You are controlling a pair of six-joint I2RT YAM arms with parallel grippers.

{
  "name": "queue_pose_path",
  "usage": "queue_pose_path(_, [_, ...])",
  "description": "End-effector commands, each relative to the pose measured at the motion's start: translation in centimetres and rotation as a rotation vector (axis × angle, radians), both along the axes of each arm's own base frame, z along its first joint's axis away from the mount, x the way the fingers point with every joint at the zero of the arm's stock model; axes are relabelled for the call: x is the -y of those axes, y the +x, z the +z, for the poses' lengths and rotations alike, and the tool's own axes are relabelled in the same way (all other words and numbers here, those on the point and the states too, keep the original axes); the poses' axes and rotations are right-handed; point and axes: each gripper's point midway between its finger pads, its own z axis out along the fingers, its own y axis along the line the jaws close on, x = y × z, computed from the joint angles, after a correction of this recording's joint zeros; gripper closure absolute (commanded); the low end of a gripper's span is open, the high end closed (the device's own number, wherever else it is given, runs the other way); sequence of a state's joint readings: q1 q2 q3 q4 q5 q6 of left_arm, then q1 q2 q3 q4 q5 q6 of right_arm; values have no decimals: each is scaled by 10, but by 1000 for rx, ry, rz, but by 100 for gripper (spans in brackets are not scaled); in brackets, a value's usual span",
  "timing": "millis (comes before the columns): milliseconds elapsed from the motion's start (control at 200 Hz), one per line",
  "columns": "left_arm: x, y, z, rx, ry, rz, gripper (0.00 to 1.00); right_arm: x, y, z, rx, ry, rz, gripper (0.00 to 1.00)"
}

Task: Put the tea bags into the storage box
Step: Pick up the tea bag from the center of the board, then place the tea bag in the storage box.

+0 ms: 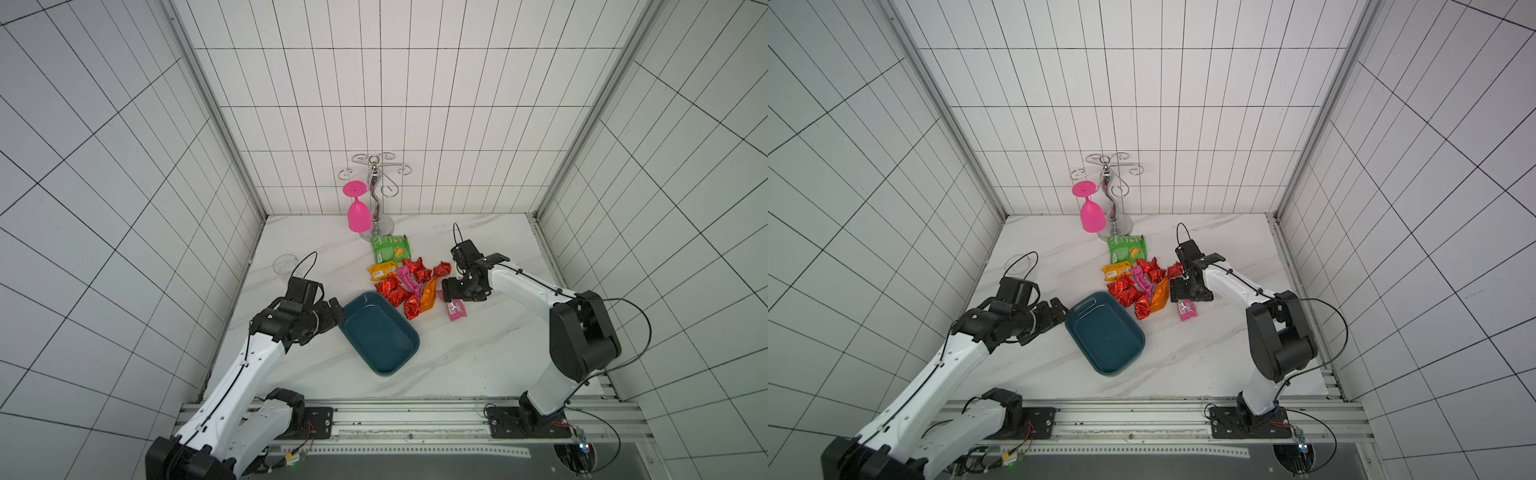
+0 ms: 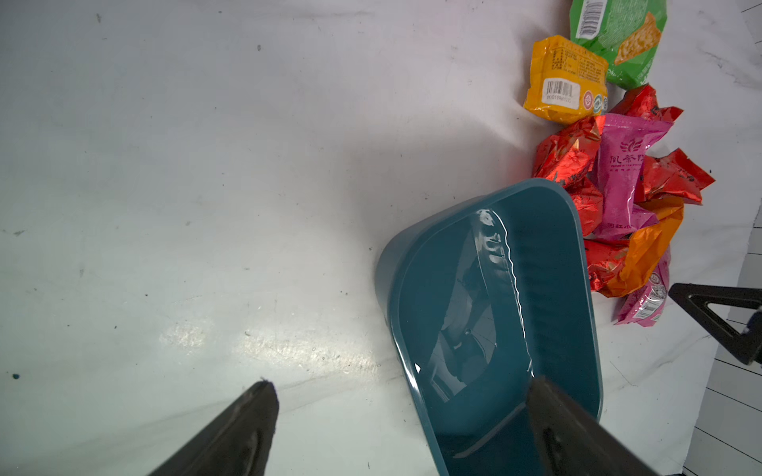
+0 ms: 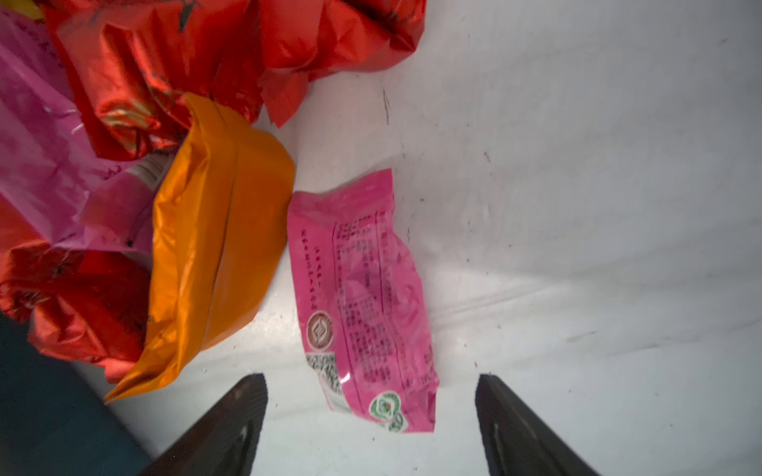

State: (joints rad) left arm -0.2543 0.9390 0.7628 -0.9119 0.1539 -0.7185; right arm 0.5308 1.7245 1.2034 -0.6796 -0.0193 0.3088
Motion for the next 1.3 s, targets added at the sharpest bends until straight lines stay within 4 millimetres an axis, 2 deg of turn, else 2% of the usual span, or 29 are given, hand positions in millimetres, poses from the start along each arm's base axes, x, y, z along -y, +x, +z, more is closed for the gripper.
queue_pose_path(0, [2,-1,1,15,-15,-1,2,-2,16,-4,34,-60,44,18])
queue_pose_path(205, [0,-3,-2,-2,-14,21,2,-18,11,-23,-18,-11,73,31])
queue_pose_path(310, [0,-2,-3,-4,-23,39,2,-18,11,-27,-20,-10,73,47])
queue_pose_path(440, [-1,0,-5,-5,-20,54,2,-13,10,-22,0,-24,67,68])
queue_pose_path(490, [-1,2,-4,-1,-20,56,2,-11,9,-18,9,-25,62,74])
queue_pose_path(615, [-2,10,-5,10,-17,69,2,-8,2,-1,30,-8,54,76])
queue_pose_path(710, [-1,18,-6,12,-27,91,2,-6,-9,19,48,5,56,76])
queue_pose_path(815, [-1,26,-9,-6,-40,122,2,-16,-28,46,77,16,105,75])
queue_pose_path(929, [-4,35,-7,-19,-54,160,2,-44,-50,70,96,62,187,75])
queue_pose_path(1079, [-16,37,-7,-27,-72,226,2,-99,-81,89,115,112,338,75])
queue_pose_path(1184, [-24,34,-2,-17,-54,250,2,-139,-99,92,133,133,458,75])
queue_pose_path(1294, [-33,26,2,-13,-14,264,2,-177,-118,78,109,132,584,75])
